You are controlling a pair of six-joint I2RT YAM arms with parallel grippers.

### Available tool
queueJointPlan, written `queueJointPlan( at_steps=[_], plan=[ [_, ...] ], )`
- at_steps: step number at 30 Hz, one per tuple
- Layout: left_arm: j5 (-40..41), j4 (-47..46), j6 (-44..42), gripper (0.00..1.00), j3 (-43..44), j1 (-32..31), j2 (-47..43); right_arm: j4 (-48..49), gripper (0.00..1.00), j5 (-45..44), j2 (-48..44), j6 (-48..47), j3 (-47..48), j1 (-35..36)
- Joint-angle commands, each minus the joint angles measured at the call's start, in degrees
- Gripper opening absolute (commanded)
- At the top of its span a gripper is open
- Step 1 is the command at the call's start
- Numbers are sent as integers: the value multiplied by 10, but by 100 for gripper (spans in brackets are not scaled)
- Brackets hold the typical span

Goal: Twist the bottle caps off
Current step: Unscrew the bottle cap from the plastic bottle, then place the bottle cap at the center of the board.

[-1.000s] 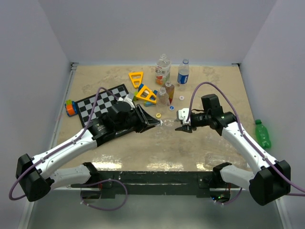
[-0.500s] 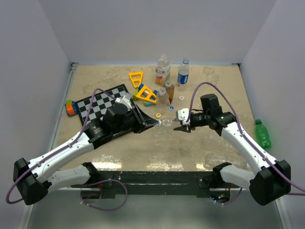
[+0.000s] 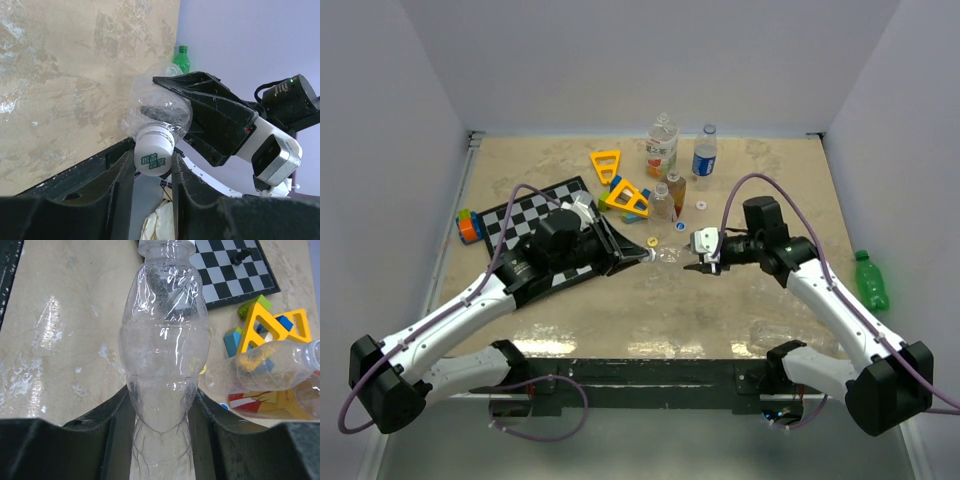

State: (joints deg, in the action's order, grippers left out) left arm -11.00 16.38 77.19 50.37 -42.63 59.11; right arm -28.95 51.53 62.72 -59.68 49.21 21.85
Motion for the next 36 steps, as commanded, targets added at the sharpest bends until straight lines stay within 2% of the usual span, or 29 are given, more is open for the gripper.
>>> queueJointPlan(
  at_steps=[1, 5, 9, 15, 21, 25, 28, 32, 36],
  plan=[
    [13, -20, 19, 0, -1, 41, -12, -17, 12, -43, -45, -12, -9, 20],
    [1, -13, 10, 0, -2, 42, -1, 9, 11, -151, -60, 6, -10, 84],
    [-8, -11, 14, 0, 4, 43, 8, 11, 11, -236, -60, 0, -13, 118],
    [-13, -27, 22, 0, 5, 45, 14, 18, 10, -277, -104, -5, -17, 120],
    [15, -21, -90, 0, 14, 44, 2, 41, 10, -232, -110, 68, -27, 102],
    [6, -65, -243, 0, -13, 44, -30, 43, 9, -127, -113, 105, -17, 9],
    [-23, -91, -332, 0, -46, 44, -43, 40, 9, -91, -110, 128, 3, -29],
    [-52, -76, -389, 0, -67, 45, -14, 40, 9, -65, -86, 153, 23, -47],
    [-61, -66, -425, 0, -66, 34, 26, 44, 9, -24, -61, 180, 47, -101]
  ],
)
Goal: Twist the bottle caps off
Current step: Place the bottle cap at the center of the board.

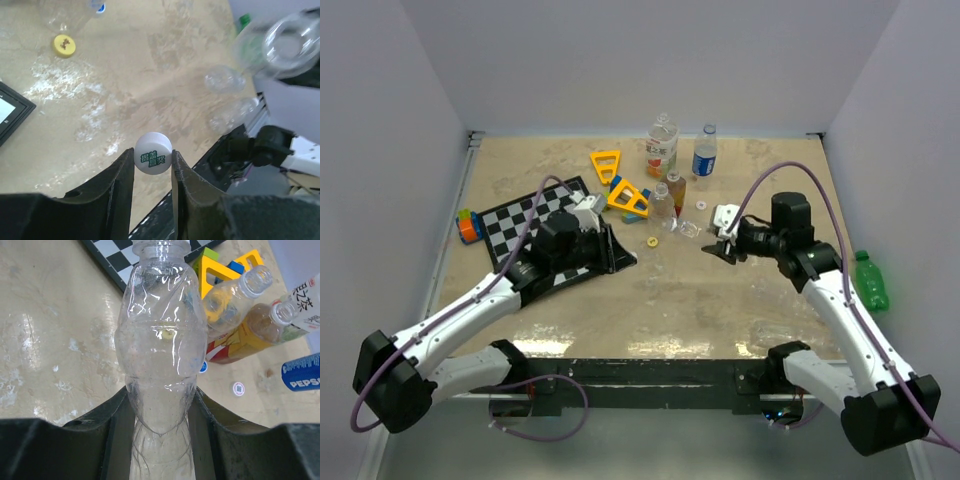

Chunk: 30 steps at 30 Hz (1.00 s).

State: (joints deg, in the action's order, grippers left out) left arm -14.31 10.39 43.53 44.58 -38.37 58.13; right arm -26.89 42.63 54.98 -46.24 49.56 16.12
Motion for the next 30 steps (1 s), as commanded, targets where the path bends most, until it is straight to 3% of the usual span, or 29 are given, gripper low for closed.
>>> queueJointPlan(
  at_steps=[1, 7, 14, 21, 30],
  plan=[
    [-25, -16, -92, 0, -6, -18, 39, 28, 9, 75, 21, 56, 47, -60],
    [75, 10, -171, 0, 85, -124, 123, 83, 10, 105, 37, 130, 68, -158],
    [88, -20, -197, 0, 173, -147, 247, 164, 10, 112, 31, 218, 64, -271],
    [137, -40, -210, 0, 291, -188, 395, 189, 10, 144, 25, 251, 48, -334],
    [217, -55, -217, 0, 534, -190, 621, 213, 11, 188, 10, 300, 29, -410]
  ],
)
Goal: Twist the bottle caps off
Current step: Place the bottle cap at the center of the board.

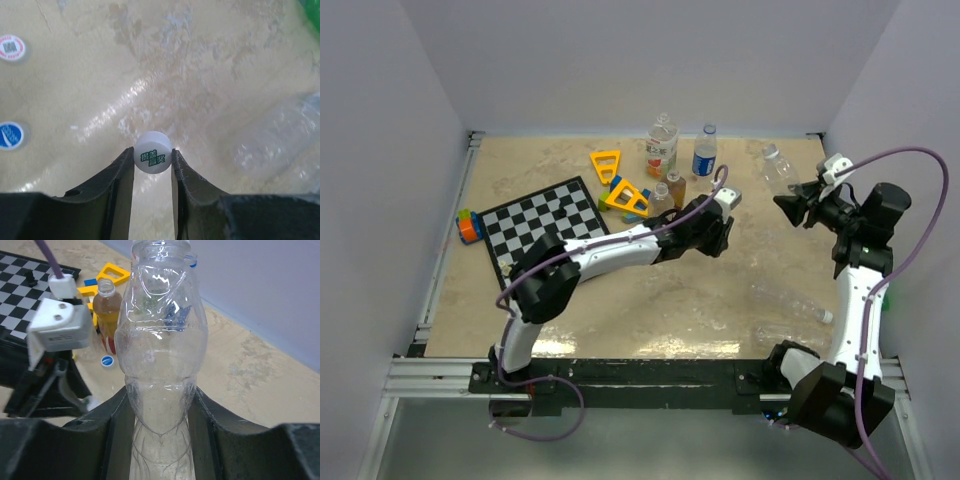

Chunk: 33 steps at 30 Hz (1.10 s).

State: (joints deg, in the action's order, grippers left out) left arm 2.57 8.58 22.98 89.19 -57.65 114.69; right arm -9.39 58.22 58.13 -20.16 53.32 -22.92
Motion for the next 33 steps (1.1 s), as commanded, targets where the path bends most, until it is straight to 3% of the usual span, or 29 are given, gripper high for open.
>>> queueJointPlan(
  at_steps=[1, 7, 10, 16, 23, 26, 33],
  plan=[
    [47, -39, -14, 0, 112, 3, 75, 39, 11, 35, -23, 41, -10, -21],
    [44, -52, -16, 0, 239, 3, 191, 49, 11, 27, -35, 50, -22, -26],
    [68, 5, -25, 0, 334, 6, 249, 55, 11, 24, -38, 54, -27, -27],
    [23, -9, -26, 1, 350, 28, 279, 60, 11, 23, -43, 59, -35, -29],
    [-23, 22, -58, 9, 404, 31, 341, 64, 11, 23, -43, 59, -39, -29],
    [-36, 17, -56, 18, 405, 34, 349, 67, 11, 23, -44, 59, -44, -29],
    [-51, 17, -62, 55, 407, 33, 318, 68, 12, 19, -44, 57, -47, -29]
  ],
)
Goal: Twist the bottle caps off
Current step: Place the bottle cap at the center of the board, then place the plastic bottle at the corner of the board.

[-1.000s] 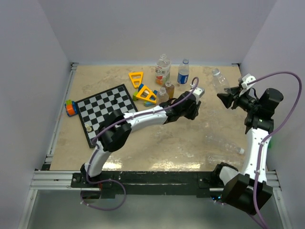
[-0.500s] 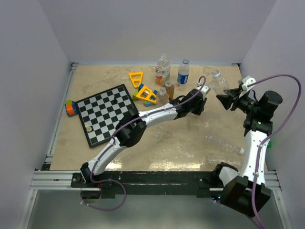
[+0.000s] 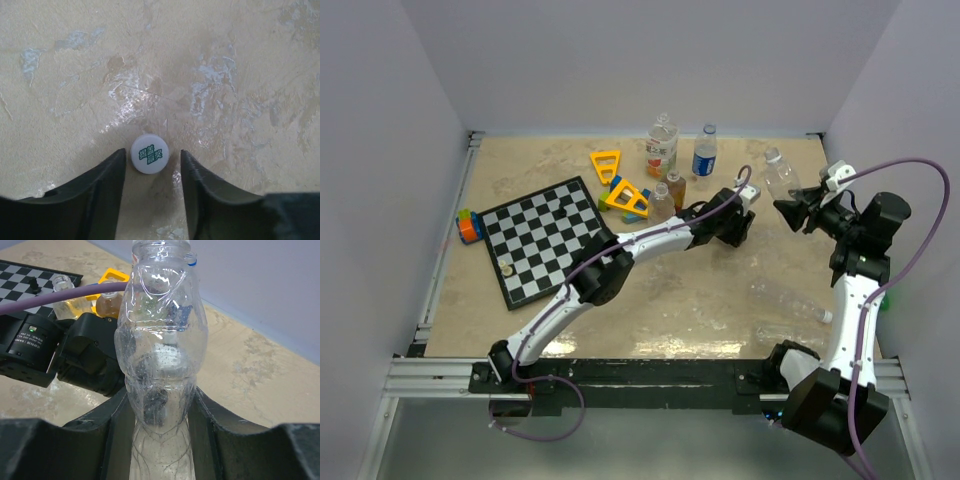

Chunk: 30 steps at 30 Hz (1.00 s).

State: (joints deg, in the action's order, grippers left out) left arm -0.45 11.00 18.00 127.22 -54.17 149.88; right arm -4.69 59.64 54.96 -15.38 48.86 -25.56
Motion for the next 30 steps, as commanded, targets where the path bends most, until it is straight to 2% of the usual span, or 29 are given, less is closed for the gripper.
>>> queueJointPlan(
  at_steps=[1, 7, 15, 20, 25, 30],
  plan=[
    [-24, -9, -12, 56, 21, -2, -47, 21, 12, 4, -14, 9, -3, -3],
    [-41, -48, -14, 59, -83, -5, -166, 18, 12, -4, -17, 3, -4, -4],
    [-113, -100, -6, 59, -309, -12, -396, 17, 12, 5, -24, 0, -7, -5],
    [-143, -135, -2, 60, -476, -13, -557, -11, 12, 55, -24, -36, -8, -5],
    [-137, -139, 6, 60, -631, -24, -732, -50, 13, 120, -20, -67, -7, -2],
    [-105, -139, 29, 61, -761, -39, -871, -136, 13, 148, 4, -142, 9, 29]
  ],
)
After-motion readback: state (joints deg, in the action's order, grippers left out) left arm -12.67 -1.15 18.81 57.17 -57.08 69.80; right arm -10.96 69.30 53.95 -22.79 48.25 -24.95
